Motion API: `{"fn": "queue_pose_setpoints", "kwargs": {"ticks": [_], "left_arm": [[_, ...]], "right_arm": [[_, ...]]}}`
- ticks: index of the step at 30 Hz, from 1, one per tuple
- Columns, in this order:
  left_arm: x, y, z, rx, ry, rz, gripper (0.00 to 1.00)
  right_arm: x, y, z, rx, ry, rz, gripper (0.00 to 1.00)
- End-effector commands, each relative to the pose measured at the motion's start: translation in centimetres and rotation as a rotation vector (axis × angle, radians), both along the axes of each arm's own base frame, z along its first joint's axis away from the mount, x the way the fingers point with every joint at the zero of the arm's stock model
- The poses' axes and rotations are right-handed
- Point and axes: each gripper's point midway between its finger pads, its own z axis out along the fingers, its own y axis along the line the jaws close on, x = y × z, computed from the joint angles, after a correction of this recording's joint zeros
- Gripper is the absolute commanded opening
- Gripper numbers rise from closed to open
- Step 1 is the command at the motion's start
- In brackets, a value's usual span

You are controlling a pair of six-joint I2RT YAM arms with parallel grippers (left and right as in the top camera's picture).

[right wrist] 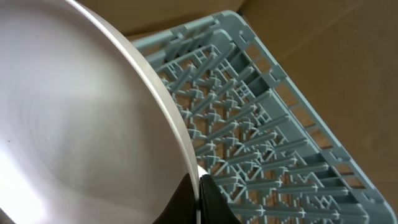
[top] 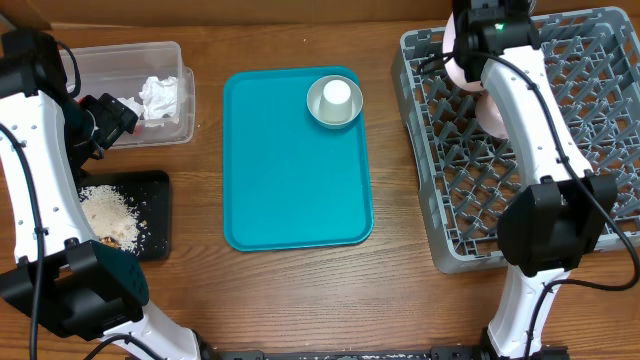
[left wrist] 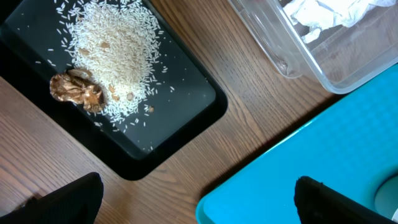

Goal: Sort waste into correct bins and load items into the dishwasher
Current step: 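Carry the large plate to the rack and stand it upright at back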

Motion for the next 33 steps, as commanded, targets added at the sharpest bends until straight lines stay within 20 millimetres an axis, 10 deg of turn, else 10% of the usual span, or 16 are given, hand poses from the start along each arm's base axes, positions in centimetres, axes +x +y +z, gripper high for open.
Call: {"fn": "queue_pose_setpoints", "kwargs": {"ticks": [1, 12, 13, 14, 15, 24, 33], "left_arm": [[0.2, -0.1, -0.1, -0.005, -0.001, 0.007, 1.00], [0.2, -0.1, -0.1, -0.005, -0.001, 0.007, 1.00], [0.2, -0.1, -0.1, -0.005, -0.001, 0.007, 1.00], [0.2, -0.1, -0.1, -0.005, -0.001, 0.007, 1.00], [0.2, -0.1, -0.1, -0.005, -0.001, 0.007, 1.00], [0.2, -0.1, -0.1, -0.005, -0.001, 0.007, 1.00], [0.2, -0.1, -0.1, -0.005, -0.001, 0.007, 1.00]], "right_arm": [[-0.6, -0.9, 0.2, -0.064, 0.003, -0.033, 0.04], [-0.7, 3.9, -0.5, -0.027, 0.032, 0.066, 0.17], [-0.9, 4.4, -0.1, -0.023, 0.017, 0.066, 0.40], [-1.0, 4.9, 0.4, -0.016, 0.001, 0.064, 0.89], [-1.2, 5.4, 1.0, -0.008, -0.014, 0.066, 1.00], [-3.2, 13.1, 8.7, 0.338, -0.190, 0.270, 1.00], [-1.9, 25.3, 6.9, 0.843, -0.106, 0.683, 1.00]]}}
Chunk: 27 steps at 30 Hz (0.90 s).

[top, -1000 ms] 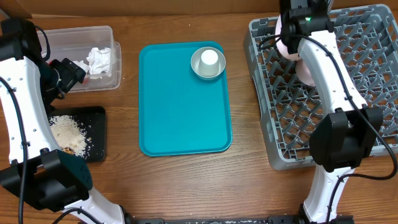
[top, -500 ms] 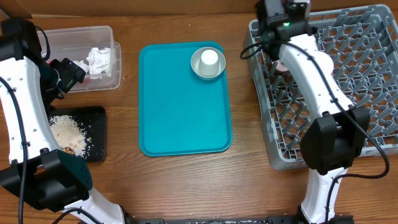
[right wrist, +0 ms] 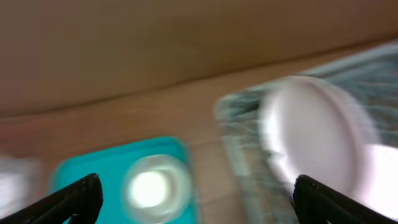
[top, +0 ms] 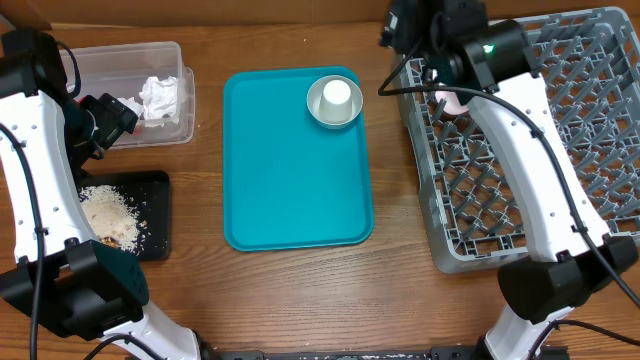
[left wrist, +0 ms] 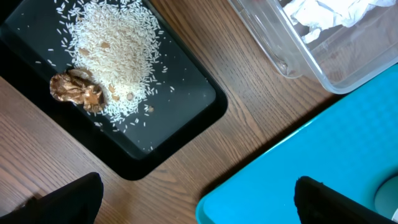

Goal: Sort waste into correct bins and load items into the dishwasher
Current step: 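Carry the large plate to the rack and stand it upright at back, then move right gripper to the white cup in the bowl and grasp it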

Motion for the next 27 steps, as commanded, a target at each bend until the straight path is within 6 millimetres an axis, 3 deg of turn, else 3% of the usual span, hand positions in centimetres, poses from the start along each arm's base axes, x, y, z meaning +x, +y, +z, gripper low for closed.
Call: {"fn": "queue_pose_setpoints", "kwargs": {"ticks": [1, 7, 12, 15, 18, 27], "left_arm": [[0.2, -0.1, -0.1, -0.005, -0.001, 0.007, 1.00], [0.2, -0.1, -0.1, -0.005, -0.001, 0.007, 1.00], [0.2, -0.1, -0.1, -0.005, -0.001, 0.007, 1.00], [0.2, -0.1, -0.1, -0.005, -0.001, 0.007, 1.00], [0.2, -0.1, -0.1, -0.005, -0.001, 0.007, 1.00], [0.2, -0.1, -0.1, -0.005, -0.001, 0.007, 1.00]], "right_arm": [[0.5, 5.1, -4.0, 0.139, 0.108, 0.198, 1.00], [2.8, 7.0, -11.4, 0.133, 0.219, 0.204, 1.00], [3.0, 9.0, -17.5, 0.093, 0.317, 0.231, 1.00], [3.0, 9.5, -20.1, 0.039, 0.343, 0.213, 1.00], [3.1, 9.6, -21.6, 0.008, 0.353, 0.194, 1.00], [2.8, 10.3, -23.3, -0.012, 0.375, 0.206, 1.00]]}}
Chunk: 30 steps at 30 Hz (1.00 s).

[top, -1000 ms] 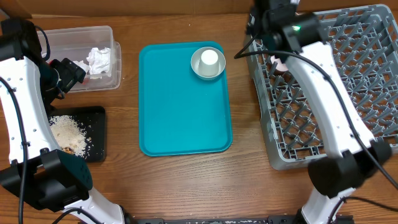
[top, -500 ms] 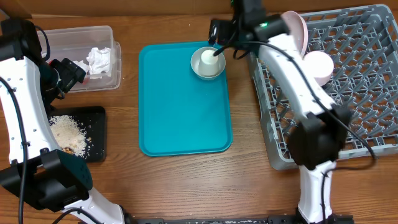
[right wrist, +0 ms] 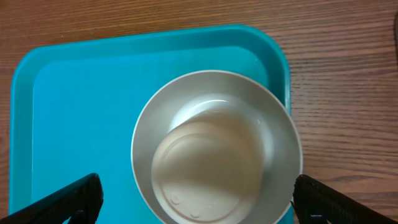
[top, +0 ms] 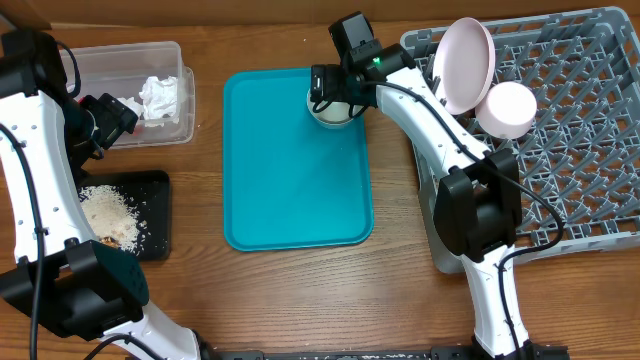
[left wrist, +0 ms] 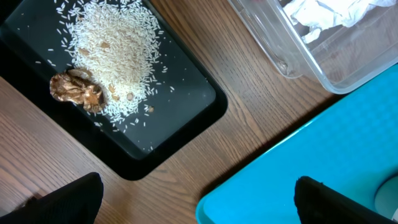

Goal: Sort waste into correct bins and load items into the dishwasher
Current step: 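Move right gripper to the white cup in the bowl and grasp it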

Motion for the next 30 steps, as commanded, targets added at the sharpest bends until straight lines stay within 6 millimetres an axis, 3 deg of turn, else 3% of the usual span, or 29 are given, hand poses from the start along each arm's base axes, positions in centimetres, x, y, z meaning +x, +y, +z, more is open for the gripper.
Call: {"fn": "queue_pose_setpoints", "kwargs": {"ticks": [1, 6, 20, 30], "left_arm": [[0.2, -0.1, -0.1, -0.005, -0.001, 0.007, 1.00], [0.2, -0.1, -0.1, -0.005, -0.001, 0.007, 1.00], [0.2, -0.1, -0.1, -0.005, -0.001, 0.007, 1.00], [0.2, -0.1, -0.1, -0.005, -0.001, 0.007, 1.00]], "right_arm": [[0.0, 0.0, -1.7, -0.037, 0.013, -0.007, 1.00], [0.1, 0.0, -3.1, -0.112, -0.006, -0.023, 1.00], [0.9, 0.8, -2.7, -0.131, -0.068, -0.031, 0.89], [1.4, 0.6, -3.3, -0.139, -0.095, -0.045, 0.87]]}}
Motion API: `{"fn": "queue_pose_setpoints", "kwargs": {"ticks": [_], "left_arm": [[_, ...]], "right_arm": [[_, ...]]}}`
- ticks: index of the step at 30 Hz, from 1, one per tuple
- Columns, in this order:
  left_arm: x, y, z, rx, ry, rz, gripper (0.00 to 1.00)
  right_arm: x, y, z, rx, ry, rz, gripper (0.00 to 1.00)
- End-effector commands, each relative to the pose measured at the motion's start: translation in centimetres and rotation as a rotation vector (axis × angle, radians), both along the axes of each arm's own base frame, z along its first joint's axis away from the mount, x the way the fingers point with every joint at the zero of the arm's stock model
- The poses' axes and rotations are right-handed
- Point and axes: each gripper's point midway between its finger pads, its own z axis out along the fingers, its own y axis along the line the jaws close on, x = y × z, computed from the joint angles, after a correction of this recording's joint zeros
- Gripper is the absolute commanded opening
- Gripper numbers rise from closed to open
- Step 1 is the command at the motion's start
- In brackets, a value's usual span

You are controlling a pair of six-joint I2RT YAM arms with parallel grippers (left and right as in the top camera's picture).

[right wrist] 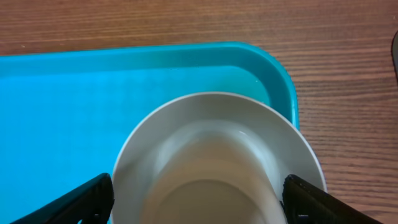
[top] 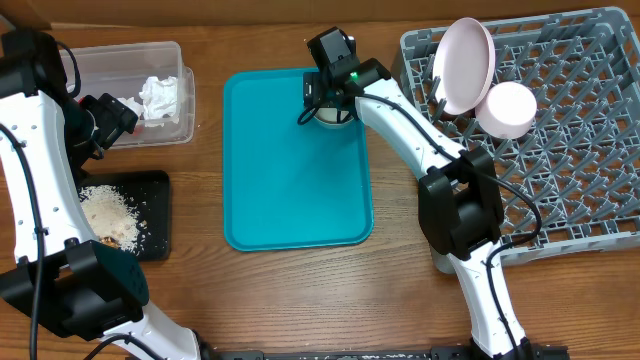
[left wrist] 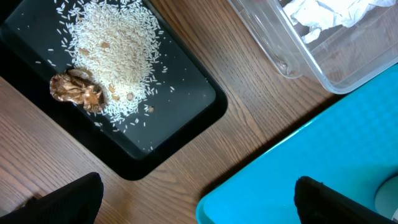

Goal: Sort waste into correct bins and load items into the dishwasher
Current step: 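Move right gripper to the white cup in the bowl and grasp it, then carry the cup to the rack and set it down upside down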

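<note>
A white bowl [right wrist: 146,134] with a white cup [right wrist: 214,186] standing inside it sits in the far right corner of the teal tray [top: 295,170]. My right gripper [top: 331,92] hangs low over the bowl and hides most of it from overhead. In the right wrist view the gripper [right wrist: 199,202] is open, with its fingertips on either side of the bowl. A pink plate [top: 465,50] stands on edge in the grey dish rack [top: 580,200] next to a pink bowl [top: 510,108]. My left gripper [left wrist: 196,199] is open and empty above the table by the tray's left edge.
A clear bin [top: 120,60] at the far left holds crumpled white paper [top: 160,95]. In front of it a black tray [left wrist: 186,106] holds a heap of rice [left wrist: 109,50] and a brown scrap [left wrist: 78,90]. A cardboard wall runs along the back.
My right gripper has come down closer to the bowl and cup, which now fill the wrist view. It is still open. The left arm has not moved.
At first my right gripper was shut on the pink plate over the rack. Then the plate stood in the rack and the gripper was open and away from it. Later it was above the bowl on the tray, and now it is low around it.
</note>
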Motion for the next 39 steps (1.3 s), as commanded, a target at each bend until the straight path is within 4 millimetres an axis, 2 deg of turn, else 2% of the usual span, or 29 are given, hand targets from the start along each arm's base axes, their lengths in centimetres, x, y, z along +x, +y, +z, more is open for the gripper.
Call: {"fn": "queue_pose_setpoints", "kwargs": {"ticks": [1, 4, 7, 9, 11, 13, 16, 17, 22, 26, 28, 31, 32, 33, 35, 37, 39], "left_arm": [[0.2, -0.1, -0.1, -0.005, -0.001, 0.007, 1.00], [0.2, -0.1, -0.1, -0.005, -0.001, 0.007, 1.00], [0.2, -0.1, -0.1, -0.005, -0.001, 0.007, 1.00], [0.2, -0.1, -0.1, -0.005, -0.001, 0.007, 1.00], [0.2, -0.1, -0.1, -0.005, -0.001, 0.007, 1.00], [0.2, -0.1, -0.1, -0.005, -0.001, 0.007, 1.00], [0.2, -0.1, -0.1, -0.005, -0.001, 0.007, 1.00], [0.2, -0.1, -0.1, -0.005, -0.001, 0.007, 1.00], [0.2, -0.1, -0.1, -0.005, -0.001, 0.007, 1.00], [0.2, -0.1, -0.1, -0.005, -0.001, 0.007, 1.00], [0.2, -0.1, -0.1, -0.005, -0.001, 0.007, 1.00], [0.2, -0.1, -0.1, -0.005, -0.001, 0.007, 1.00], [0.2, -0.1, -0.1, -0.005, -0.001, 0.007, 1.00], [0.2, -0.1, -0.1, -0.005, -0.001, 0.007, 1.00], [0.2, -0.1, -0.1, -0.005, -0.001, 0.007, 1.00], [0.2, -0.1, -0.1, -0.005, -0.001, 0.007, 1.00], [0.2, -0.1, -0.1, -0.005, -0.001, 0.007, 1.00]], "right_arm": [[0.0, -0.6, -0.4, -0.016, 0.000, -0.017, 0.86], [-0.2, -0.6, -0.5, -0.018, 0.005, -0.016, 0.76], [-0.4, -0.8, -0.6, -0.024, 0.016, -0.017, 0.75], [-0.5, -0.8, 0.0, -0.027, 0.020, -0.017, 0.72], [-0.5, -0.8, 1.4, -0.023, 0.013, -0.017, 0.71], [-0.2, -1.0, 3.6, -0.019, -0.009, -0.025, 0.70], [0.4, -2.2, 8.0, -0.028, -0.069, -0.059, 0.54], [0.6, -2.6, 9.6, -0.022, -0.090, -0.068, 0.52], [0.7, -5.3, 18.2, 0.030, -0.193, -0.111, 0.54], [-0.1, -10.9, 24.8, 0.028, -0.283, -0.215, 0.55], [-0.8, -15.7, 27.8, 0.003, -0.328, -0.308, 0.55], [-2.3, -23.0, 30.3, -0.040, -0.349, -0.450, 0.58], [-2.7, -25.0, 30.5, -0.050, -0.344, -0.487, 0.58], [-3.3, -27.8, 30.6, -0.065, -0.332, -0.541, 0.58], [-4.4, -32.6, 30.1, -0.091, -0.296, -0.634, 0.59], [-5.7, -37.3, 28.9, -0.102, -0.237, -0.726, 0.58], [-6.8, -40.7, 27.5, -0.085, -0.178, -0.783, 0.59]]}}
